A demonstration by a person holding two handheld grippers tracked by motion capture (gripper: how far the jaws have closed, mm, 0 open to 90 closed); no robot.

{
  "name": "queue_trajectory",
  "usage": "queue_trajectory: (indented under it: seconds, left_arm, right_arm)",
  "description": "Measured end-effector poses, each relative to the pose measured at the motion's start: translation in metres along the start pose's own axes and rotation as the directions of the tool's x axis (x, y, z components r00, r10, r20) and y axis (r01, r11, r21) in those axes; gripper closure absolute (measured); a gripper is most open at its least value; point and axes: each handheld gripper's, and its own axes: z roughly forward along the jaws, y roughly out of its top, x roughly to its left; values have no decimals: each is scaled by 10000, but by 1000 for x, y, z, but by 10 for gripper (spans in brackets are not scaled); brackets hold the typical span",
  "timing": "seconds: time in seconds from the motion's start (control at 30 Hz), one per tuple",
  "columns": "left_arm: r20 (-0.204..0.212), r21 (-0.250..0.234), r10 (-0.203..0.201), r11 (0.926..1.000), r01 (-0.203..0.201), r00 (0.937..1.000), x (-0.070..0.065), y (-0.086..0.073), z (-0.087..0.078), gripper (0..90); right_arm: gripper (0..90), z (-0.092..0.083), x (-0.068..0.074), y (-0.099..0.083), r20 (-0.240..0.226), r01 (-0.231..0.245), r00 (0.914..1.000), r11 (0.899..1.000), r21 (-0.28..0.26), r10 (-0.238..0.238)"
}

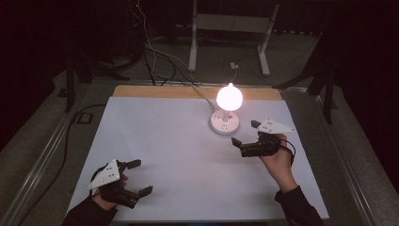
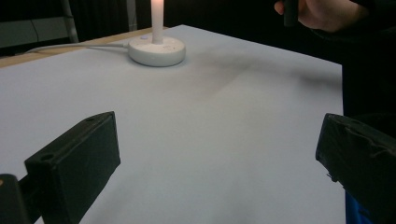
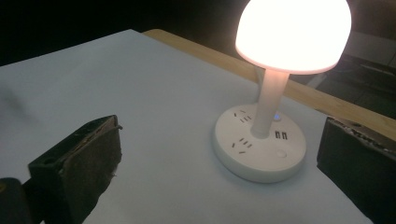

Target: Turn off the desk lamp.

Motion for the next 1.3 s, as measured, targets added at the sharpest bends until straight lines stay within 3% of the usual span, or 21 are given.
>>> queue_trajectory:
  seconds: [0.23,0.87,0.97,1.1,1.23,1.3]
  left_arm:
    - [-12,-60,0,10000,0,10000,0,0,-1,5]
    - [18,-146,-58,9999,58,10000,1,1,-1,4]
    - [-2,-45,-53,10000,53,10000,1,0,-1,4]
    - [-3,-54,-63,10000,63,10000,1,0,-1,5]
    - [-4,-66,-55,10000,55,10000,1,0,-1,4]
    - [2,-77,-81,9999,81,10000,1,0,-1,4]
  right_arm:
    - [0,13,-12,0,-63,-324,9994,9992,224,326]
    - [0,47,-45,-3,649,-979,9935,9925,728,932]
    - [0,54,-47,-2,785,-1417,9877,9861,865,1350]
    - [0,64,-50,-5,1133,-1600,9823,9829,915,1493]
    - [0,71,-53,-8,1094,-1983,9765,9731,1172,1858]
    - [69,73,-53,-10,1226,-1996,9751,9726,1190,1851]
